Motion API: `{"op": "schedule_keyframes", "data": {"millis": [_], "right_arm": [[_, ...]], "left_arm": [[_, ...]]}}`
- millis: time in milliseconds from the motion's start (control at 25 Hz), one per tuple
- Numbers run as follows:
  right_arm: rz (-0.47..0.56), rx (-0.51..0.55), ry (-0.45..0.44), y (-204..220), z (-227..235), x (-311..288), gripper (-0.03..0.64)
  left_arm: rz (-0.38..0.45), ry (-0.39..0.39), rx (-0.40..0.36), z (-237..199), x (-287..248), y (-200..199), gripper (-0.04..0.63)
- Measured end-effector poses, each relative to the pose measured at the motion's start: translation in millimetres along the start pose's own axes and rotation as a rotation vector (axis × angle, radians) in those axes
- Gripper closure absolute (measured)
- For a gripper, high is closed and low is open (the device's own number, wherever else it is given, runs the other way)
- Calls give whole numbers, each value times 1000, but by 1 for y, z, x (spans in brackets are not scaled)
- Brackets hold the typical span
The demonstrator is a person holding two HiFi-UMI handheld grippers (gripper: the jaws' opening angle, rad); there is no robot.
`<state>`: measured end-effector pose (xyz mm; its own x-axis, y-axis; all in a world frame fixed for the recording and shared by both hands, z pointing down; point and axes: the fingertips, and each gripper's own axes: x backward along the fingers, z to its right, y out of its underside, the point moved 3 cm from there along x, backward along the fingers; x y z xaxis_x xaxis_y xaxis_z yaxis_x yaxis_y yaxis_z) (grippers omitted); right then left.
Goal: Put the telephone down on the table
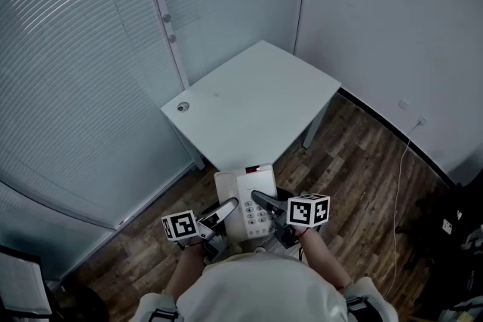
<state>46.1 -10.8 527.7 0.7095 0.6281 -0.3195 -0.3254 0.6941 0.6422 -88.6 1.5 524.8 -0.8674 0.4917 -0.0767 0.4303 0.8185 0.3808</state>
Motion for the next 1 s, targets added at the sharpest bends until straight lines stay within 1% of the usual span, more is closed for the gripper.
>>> {"op": "schedule_keyframes", "data": {"millis": [80,160,240,280,360,440,600,720,840,1000], "right_arm": [[-3,-1,-3,-6,8,0,293],[-7,0,-3,-11,16,0,293],[-11,3,-2,-16,22,0,293],[-12,4,-2,-18,25,1,293],[-12,3,-1,-19,30,7,293],[-12,-2,1,-17,34,14,293],[-14,-13,6,-14,39,17,293],[-6,-22,14,-15,42,18,293],[6,-28,22,-18,46,19,293],[19,-29,31,-29,57,20,293]], "left_arm": [[7,10,22,1,-11,-1,190],[10,1,17,-3,-19,-2,190],[23,24,56,-1,-27,-2,190],[25,25,55,-1,-31,-2,190],[13,-14,5,-6,-34,1,190],[0,-47,-8,-8,-36,7,190],[-2,-18,9,-6,-42,11,190],[-5,1,48,-3,-47,13,190],[-25,-15,5,-7,-52,8,190],[-37,-7,-4,-9,-68,2,190]]}}
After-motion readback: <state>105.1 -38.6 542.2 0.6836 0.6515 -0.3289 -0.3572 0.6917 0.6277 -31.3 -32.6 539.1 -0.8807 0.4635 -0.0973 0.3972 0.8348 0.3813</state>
